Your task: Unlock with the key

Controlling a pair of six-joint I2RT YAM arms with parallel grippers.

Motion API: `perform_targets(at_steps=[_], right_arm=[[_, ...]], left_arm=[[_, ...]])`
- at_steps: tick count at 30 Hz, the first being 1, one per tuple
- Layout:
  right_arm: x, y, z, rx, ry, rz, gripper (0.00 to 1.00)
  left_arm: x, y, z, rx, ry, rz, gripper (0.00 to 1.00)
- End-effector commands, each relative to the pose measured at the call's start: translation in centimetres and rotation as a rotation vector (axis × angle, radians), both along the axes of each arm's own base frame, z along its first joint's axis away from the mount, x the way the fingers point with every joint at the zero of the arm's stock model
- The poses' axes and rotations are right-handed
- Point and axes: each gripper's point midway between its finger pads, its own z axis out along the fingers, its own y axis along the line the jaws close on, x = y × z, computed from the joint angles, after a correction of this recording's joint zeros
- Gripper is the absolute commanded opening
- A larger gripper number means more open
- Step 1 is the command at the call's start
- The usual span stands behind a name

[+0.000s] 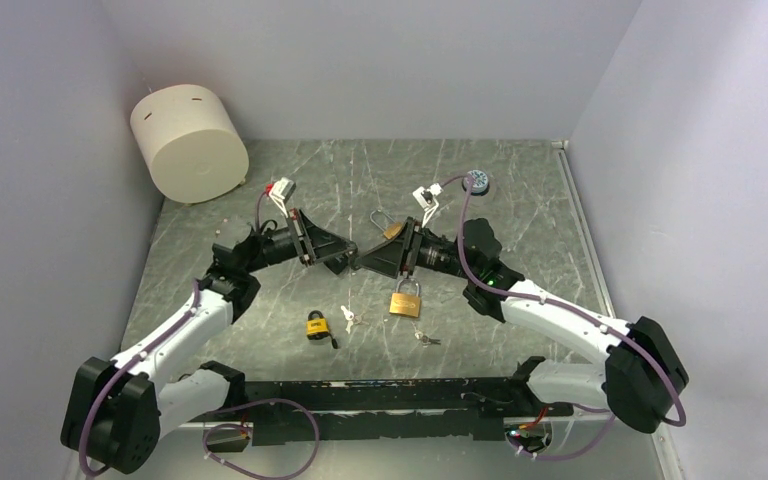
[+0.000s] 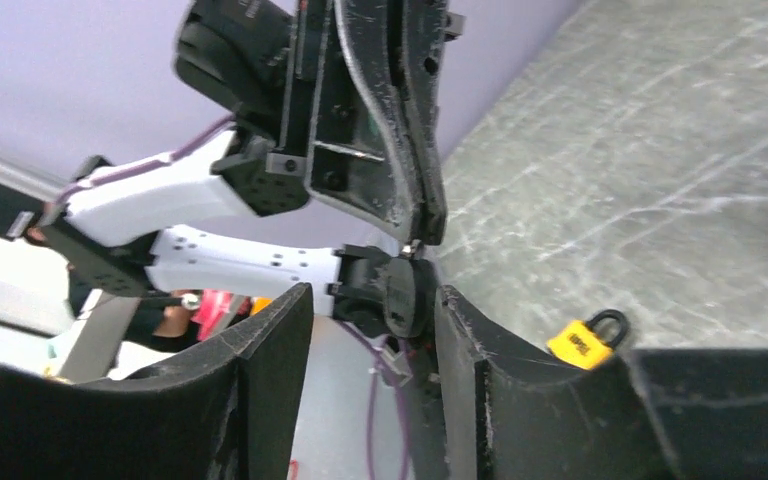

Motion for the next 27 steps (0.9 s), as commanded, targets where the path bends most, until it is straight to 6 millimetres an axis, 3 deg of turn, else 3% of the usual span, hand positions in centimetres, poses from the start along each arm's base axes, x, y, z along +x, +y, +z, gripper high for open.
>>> perform_targets(at_steps=[1,9,21,23,27], right_arm=[[-1.8,-0.2,4.8,0.139,-0.097,0.075,0.47],[-1.7,0.2,4.3,0.143,-0.046,0.095,0.42],[-0.3,0.2,3.5,0.147,-0.003,0.052,0.07],[-0.1,-0.1,3.5,0.159,-0.006,0.041,0.1],[-0.2,0.0,3.6,0.174,-0.008,0.066,0.29]], left_arm=[[-1.2,0.0,4.0,-0.107,-0.111,-0.041,0.02],[-1.1,-0.2,5.0,-0.142,-0.139,-0.057,0.03],[-0.7,-0.5,4.0,-0.099,-0.126,-0.063,0.02],[-0.5,-0.5,3.6,-0.081,-0.117,-0.054,0.02],[-0.5,-0.5,3.5,-0.078,-0.12,-0.052,0.02]])
